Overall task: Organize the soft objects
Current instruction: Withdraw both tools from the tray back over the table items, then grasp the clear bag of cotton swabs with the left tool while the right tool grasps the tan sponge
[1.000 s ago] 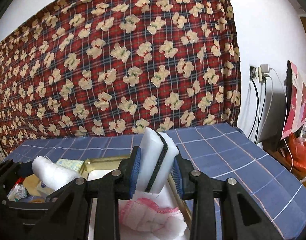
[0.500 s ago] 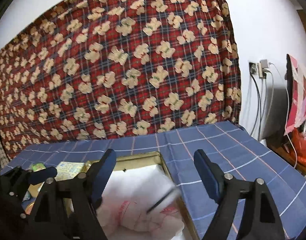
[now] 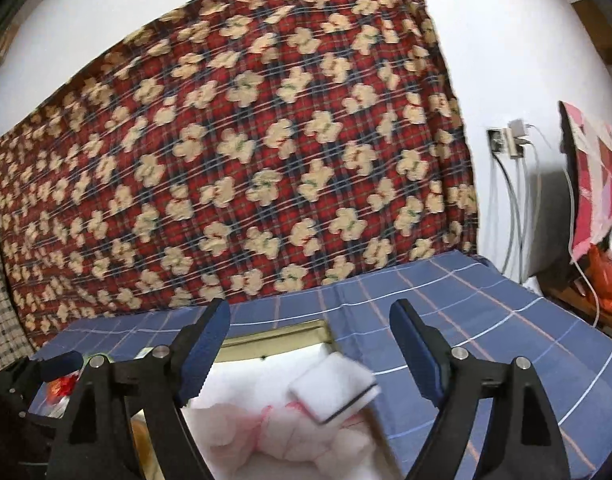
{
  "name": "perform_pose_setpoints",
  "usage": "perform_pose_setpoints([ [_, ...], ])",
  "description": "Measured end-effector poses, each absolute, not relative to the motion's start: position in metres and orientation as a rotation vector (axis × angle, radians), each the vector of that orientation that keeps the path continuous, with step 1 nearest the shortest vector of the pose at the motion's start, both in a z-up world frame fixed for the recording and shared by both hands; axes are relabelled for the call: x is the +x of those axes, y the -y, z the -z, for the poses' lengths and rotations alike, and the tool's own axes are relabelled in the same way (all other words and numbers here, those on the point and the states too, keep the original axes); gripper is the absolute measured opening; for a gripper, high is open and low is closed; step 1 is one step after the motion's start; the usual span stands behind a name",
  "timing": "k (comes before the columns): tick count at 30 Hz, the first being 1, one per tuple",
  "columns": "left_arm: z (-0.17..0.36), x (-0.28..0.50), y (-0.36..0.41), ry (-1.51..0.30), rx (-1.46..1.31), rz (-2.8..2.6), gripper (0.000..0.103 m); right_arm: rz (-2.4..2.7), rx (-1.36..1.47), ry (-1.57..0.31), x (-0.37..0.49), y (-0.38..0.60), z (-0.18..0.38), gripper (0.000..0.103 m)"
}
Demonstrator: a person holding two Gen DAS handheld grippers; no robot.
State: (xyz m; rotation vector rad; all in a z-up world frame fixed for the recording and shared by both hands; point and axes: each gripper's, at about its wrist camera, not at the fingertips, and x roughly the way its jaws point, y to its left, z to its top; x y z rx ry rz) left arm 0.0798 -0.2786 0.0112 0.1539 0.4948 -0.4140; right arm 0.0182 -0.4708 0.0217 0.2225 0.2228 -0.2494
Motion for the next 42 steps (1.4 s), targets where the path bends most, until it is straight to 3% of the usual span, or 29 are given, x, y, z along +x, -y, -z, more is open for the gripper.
perform_pose_setpoints([
  [8, -0.002, 0.072, 0.206, -0.464, 0.146, 0.271, 0.101, 0.110, 0.157, -0.214, 0.017, 0.411, -0.022, 0.084],
  [17, 0.035, 0.107, 0.104, -0.637, 0.107, 0.099, 0.101, -0.074, 0.067, -0.243, 0.031, 0.329, -0.016, 0.084],
  [30, 0.069, 0.129, 0.089, -0.796, 0.077, 0.201, 0.089, -0.181, -0.027, -0.333, 0.060, 0.261, 0.004, 0.084],
  [37, 0.075, 0.133, 0.084, -0.810, 0.057, 0.236, 0.041, -0.195, -0.031, -0.363, 0.069, 0.251, 0.013, 0.084],
  [42, 0.074, 0.128, 0.074, -0.779, 0.005, 0.250, 0.031, -0.195, -0.045, -0.395, 0.076, 0.244, 0.018, 0.084],
])
